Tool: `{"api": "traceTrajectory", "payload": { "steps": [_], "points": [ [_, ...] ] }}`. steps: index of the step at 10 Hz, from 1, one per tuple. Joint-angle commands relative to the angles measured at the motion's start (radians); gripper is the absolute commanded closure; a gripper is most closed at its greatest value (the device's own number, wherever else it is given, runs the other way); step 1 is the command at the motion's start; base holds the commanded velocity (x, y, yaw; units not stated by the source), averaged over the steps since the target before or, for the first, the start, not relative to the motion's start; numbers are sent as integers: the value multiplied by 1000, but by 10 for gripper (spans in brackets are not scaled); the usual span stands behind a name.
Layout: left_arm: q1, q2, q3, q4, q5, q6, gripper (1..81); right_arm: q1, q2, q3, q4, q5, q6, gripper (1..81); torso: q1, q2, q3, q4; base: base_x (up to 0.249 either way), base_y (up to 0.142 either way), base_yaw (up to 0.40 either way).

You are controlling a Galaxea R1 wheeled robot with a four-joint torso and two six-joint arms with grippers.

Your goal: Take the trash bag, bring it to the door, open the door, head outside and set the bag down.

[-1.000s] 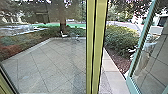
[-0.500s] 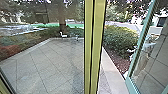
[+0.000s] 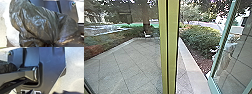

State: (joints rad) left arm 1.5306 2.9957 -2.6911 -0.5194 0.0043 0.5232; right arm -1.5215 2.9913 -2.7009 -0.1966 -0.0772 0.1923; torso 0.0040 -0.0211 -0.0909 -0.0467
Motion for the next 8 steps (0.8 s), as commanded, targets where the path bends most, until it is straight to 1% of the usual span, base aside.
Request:
{"api": "traceTrajectory", "payload": {
  "steps": [1,3,8],
  "points": [
    [-37,2,7,10,76,6,811,34,5,1,-6,-58,1,10,0,0,0,0,0,-103,0],
    [-36,3,7,21,74,6,811,34,10,1,-6,-58,1,10,0,0,0,0,0,-108,0],
    [-34,3,7,21,74,6,811,34,13,-3,-6,-58,1,10,0,0,0,0,0,-112,0]
  ]
}}
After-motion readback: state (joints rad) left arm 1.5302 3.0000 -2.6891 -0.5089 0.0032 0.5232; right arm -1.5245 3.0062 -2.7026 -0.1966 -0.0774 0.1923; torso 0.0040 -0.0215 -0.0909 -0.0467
